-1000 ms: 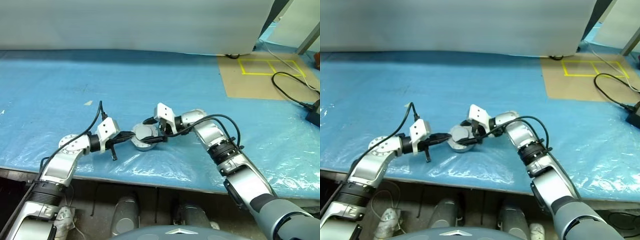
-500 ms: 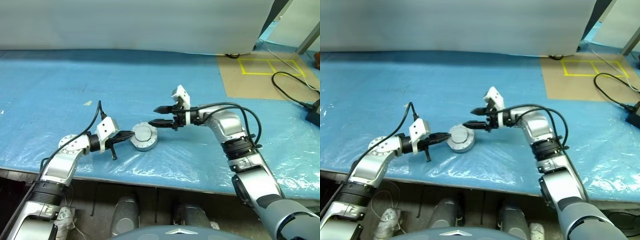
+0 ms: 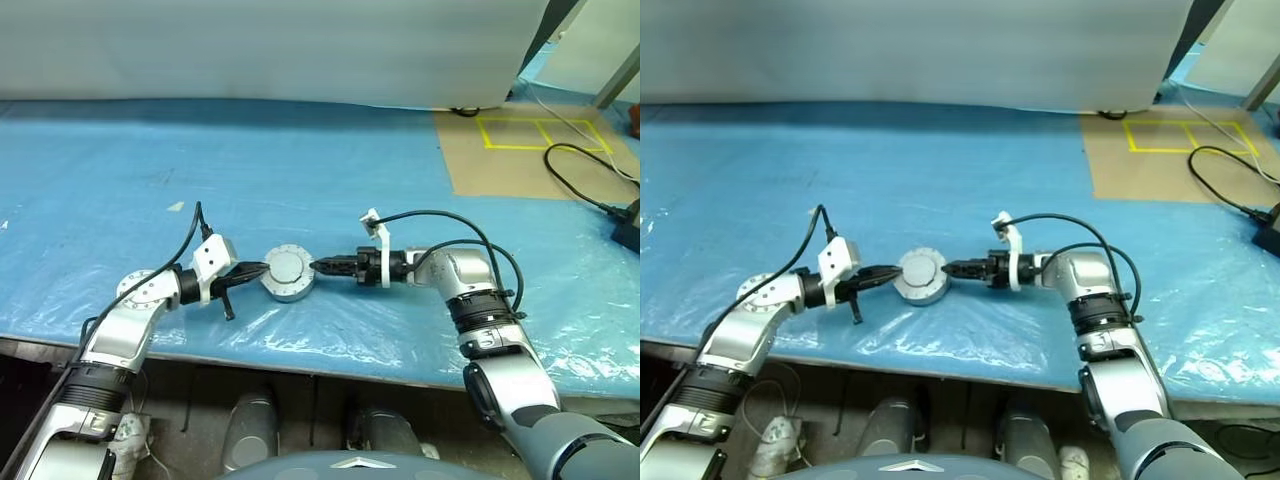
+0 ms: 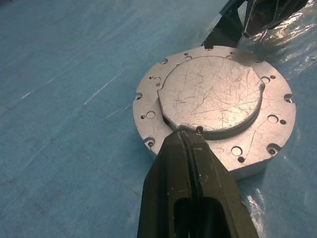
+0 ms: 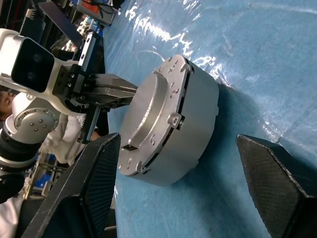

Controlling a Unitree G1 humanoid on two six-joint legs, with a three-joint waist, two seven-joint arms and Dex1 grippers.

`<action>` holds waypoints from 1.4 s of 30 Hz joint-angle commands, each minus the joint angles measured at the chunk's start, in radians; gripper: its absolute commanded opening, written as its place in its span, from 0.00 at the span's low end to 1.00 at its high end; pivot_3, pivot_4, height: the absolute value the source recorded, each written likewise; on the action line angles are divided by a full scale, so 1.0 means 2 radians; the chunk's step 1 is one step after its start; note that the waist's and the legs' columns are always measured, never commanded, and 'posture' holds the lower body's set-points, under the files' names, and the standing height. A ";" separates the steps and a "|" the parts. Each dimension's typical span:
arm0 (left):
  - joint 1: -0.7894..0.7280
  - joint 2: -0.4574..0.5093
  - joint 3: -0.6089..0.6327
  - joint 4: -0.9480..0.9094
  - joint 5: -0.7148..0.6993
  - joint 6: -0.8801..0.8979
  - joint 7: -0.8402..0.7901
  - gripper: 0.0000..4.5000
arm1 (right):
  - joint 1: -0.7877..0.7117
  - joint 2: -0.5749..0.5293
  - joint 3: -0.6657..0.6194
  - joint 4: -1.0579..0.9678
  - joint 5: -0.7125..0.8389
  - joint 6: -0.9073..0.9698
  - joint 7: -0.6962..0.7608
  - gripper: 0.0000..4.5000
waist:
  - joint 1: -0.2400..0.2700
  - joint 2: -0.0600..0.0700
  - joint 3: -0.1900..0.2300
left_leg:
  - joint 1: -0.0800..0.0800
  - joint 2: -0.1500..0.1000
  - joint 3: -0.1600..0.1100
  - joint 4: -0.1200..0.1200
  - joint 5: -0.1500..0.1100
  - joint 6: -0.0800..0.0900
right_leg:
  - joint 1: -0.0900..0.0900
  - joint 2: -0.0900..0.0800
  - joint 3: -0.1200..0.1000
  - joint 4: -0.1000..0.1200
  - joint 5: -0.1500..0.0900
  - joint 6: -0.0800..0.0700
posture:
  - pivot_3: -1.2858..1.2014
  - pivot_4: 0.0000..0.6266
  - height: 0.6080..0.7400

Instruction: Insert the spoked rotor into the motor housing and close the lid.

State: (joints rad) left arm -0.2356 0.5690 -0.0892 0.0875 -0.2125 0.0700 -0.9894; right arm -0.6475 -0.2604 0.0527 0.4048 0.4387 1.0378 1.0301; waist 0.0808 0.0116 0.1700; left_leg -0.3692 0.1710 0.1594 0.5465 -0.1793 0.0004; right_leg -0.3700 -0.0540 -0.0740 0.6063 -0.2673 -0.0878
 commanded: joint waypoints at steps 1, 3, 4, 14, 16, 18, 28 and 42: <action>0.013 0.002 -0.018 0.016 0.018 0.010 0.000 0.00 | 0.006 0.011 0.004 -0.011 0.017 0.013 -0.005 0.88 | 0.000 0.000 0.000 | 0.000 0.000 0.000 0.000 0.000 0.000 | 0.000 0.000 0.000 0.000 0.000 0.000 | 0.52 0.24 1.00; 0.014 0.002 -0.017 0.015 0.017 0.010 0.000 0.00 | 0.014 0.014 0.013 -0.019 0.017 0.018 -0.005 0.88 | 0.000 0.000 0.000 | 0.000 0.000 0.000 0.000 0.000 0.000 | 0.000 0.000 0.000 0.000 0.000 0.000 | 0.52 0.24 1.00; 0.014 0.002 -0.017 0.014 0.017 0.011 0.001 0.00 | 0.019 0.015 0.017 -0.020 0.017 0.022 -0.006 0.88 | 0.000 0.000 0.000 | 0.000 0.000 0.000 0.000 0.000 0.000 | 0.000 0.000 0.000 0.000 0.000 0.000 | 0.52 0.24 1.00; 0.014 0.002 -0.016 0.016 0.019 0.009 0.006 0.00 | 0.017 0.043 0.001 -0.011 0.028 0.024 -0.048 0.88 | -0.001 0.000 0.000 | 0.001 0.000 0.000 0.000 0.000 0.000 | 0.000 0.000 0.000 0.000 0.000 0.000 | 0.52 0.24 1.00; 0.013 0.002 -0.016 0.017 0.019 0.009 0.006 0.00 | 0.013 0.052 -0.006 -0.003 0.026 0.014 -0.060 0.88 | -0.001 0.000 0.000 | 0.001 0.000 0.000 0.000 0.000 0.000 | 0.001 0.000 0.000 0.000 0.000 0.000 | 0.52 0.24 1.00; 0.012 0.002 -0.017 0.017 0.020 0.008 0.007 0.00 | 0.012 0.058 -0.010 0.004 0.025 0.007 -0.068 0.88 | -0.002 0.000 0.000 | 0.002 0.000 0.000 0.000 0.000 0.000 | 0.001 0.000 0.000 0.000 0.000 0.000 | 0.52 0.24 1.00; 0.013 0.003 -0.014 0.017 0.021 0.008 0.007 0.00 | 0.024 0.082 -0.008 0.024 0.018 -0.021 -0.093 0.88 | -0.004 0.000 -0.001 | 0.005 0.000 0.000 0.000 0.000 0.000 | 0.003 0.000 0.000 0.000 0.000 0.000 | 0.52 0.24 1.00; 0.009 0.004 -0.012 0.020 0.022 0.008 0.004 0.00 | 0.020 0.083 -0.007 0.039 0.019 -0.039 -0.090 0.44 | -0.004 0.000 -0.001 | 0.007 0.000 0.002 -0.002 0.000 0.000 | 0.004 0.000 0.002 0.000 0.000 0.000 | 0.52 0.24 1.00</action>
State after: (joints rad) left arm -0.2261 0.5842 -0.0798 0.1055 -0.1974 0.0694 -0.9904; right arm -0.6173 -0.1086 -0.0034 0.4606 0.4956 0.9335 0.8624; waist 0.0722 0.0124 0.1674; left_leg -0.3561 0.1714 0.1639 0.5433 -0.1793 -0.0001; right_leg -0.3628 -0.0541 -0.0709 0.6067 -0.2678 -0.0871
